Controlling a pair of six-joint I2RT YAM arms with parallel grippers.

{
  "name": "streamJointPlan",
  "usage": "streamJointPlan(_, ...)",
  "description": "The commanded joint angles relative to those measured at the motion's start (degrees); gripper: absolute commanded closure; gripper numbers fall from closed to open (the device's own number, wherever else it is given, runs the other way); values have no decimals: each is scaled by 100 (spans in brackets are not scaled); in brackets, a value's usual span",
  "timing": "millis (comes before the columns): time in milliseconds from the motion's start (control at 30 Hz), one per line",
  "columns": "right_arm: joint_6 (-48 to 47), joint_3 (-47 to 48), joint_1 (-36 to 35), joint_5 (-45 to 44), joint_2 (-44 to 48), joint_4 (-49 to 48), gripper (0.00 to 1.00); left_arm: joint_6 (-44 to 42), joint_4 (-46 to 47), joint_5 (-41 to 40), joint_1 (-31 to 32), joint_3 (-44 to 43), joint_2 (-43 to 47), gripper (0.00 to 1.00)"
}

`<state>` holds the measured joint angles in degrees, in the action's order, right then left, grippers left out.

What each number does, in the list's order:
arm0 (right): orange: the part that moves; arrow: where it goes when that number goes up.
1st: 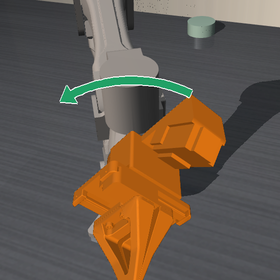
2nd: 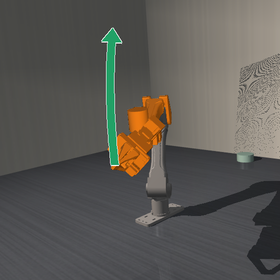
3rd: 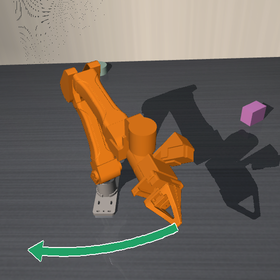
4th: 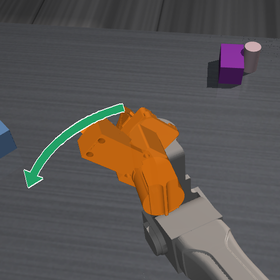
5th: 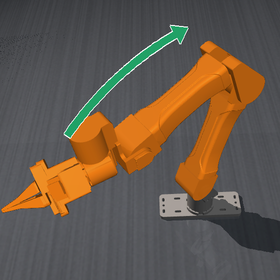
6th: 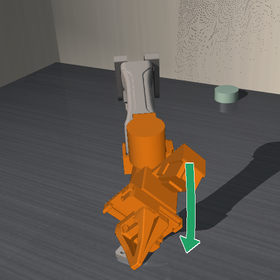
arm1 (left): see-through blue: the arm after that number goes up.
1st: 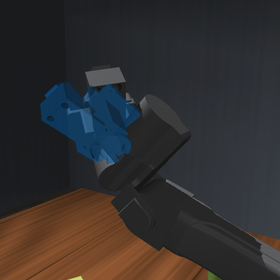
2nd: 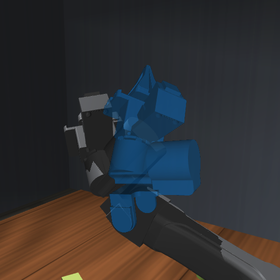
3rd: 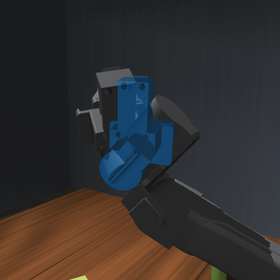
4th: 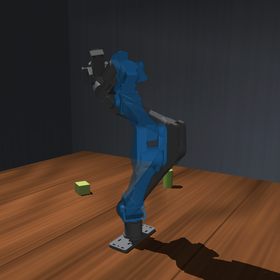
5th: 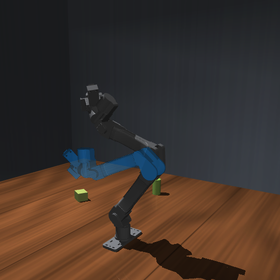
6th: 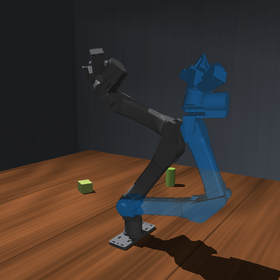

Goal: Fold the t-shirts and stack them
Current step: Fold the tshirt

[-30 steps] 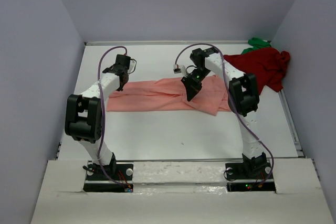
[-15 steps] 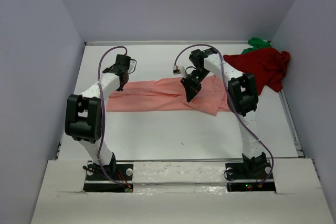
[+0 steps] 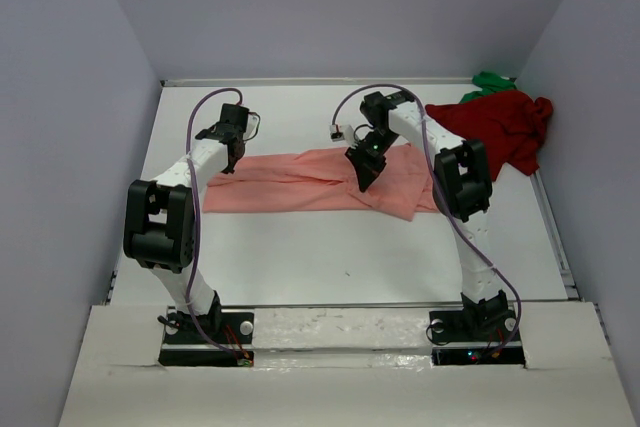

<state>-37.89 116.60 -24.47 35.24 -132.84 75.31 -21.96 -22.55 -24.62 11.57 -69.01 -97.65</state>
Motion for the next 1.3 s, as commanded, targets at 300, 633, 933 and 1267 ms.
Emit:
streamJointPlan(300, 212, 785, -49, -431, 39, -192, 100, -28, -57, -60, 47, 2, 9, 70)
streamJointPlan(633, 229, 1234, -49, -439, -102, -25, 100, -28, -66, -60, 73, -7, -18, 70)
streamJointPlan(933, 80, 1270, -49, -325, -85, 344, 100, -37, -101, -69, 100, -60, -79, 70)
streamJointPlan(1267, -113, 92, -49, -114, 767, 476, 100, -28, -145, -95, 152, -139, -132, 70)
